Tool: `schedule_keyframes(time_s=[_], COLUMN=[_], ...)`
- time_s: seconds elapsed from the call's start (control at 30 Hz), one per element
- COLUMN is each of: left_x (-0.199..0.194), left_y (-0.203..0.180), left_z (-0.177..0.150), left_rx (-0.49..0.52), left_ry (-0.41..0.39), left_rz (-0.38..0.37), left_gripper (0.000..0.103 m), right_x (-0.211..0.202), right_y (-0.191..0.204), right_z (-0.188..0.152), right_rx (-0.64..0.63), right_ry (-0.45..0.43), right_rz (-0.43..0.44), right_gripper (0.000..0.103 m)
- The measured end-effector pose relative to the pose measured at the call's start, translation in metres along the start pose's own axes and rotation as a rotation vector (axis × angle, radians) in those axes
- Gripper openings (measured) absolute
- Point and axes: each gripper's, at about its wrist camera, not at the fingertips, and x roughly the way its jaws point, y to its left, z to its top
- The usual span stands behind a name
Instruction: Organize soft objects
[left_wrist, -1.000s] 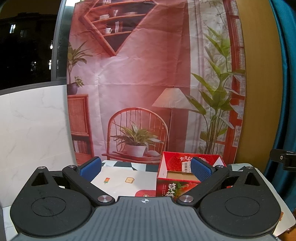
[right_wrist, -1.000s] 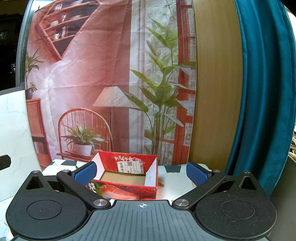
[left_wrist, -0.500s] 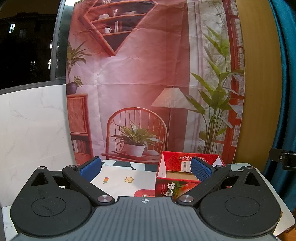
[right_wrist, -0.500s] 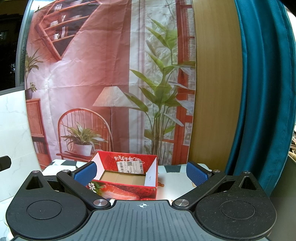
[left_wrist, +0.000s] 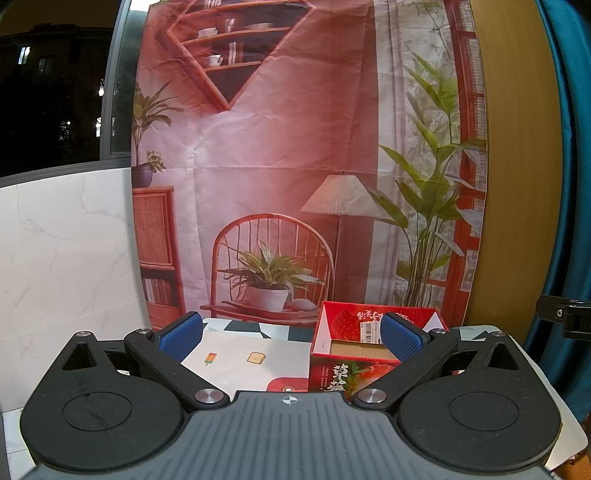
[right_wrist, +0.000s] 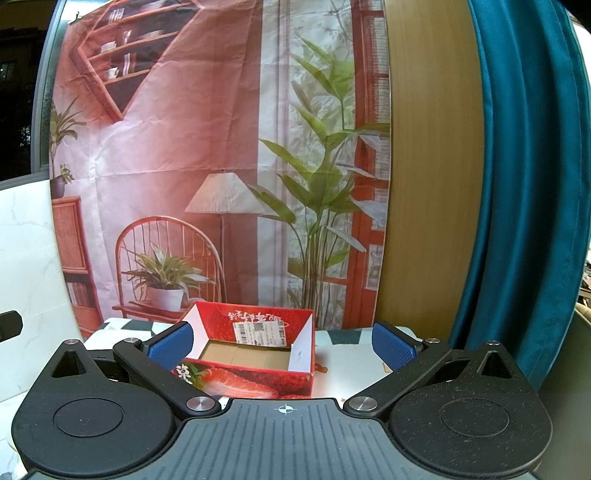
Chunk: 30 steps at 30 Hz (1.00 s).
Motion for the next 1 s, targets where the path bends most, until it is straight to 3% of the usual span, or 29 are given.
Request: schedule_keyframes(time_s=[0.8, 1.0], left_x=[-0.0007, 0.0016], left_y=[-0.0003, -0.0016], left_z=[-0.0002, -0.0028], left_rx=[-0.003, 0.019], left_ry=[0.002, -0.014], left_rz=[0.000, 0.029], left_gripper=[0.103, 0.103], right_x=[0.0007, 0.0021], right_y=[-0.0002, -0.0041], right_z=[-0.0011, -0.0006], right_rx=[-0.001, 0.020], right_ry=[-0.001, -0.009], right_rz=[0.001, 0.022], right_gripper=[0.103, 0.103])
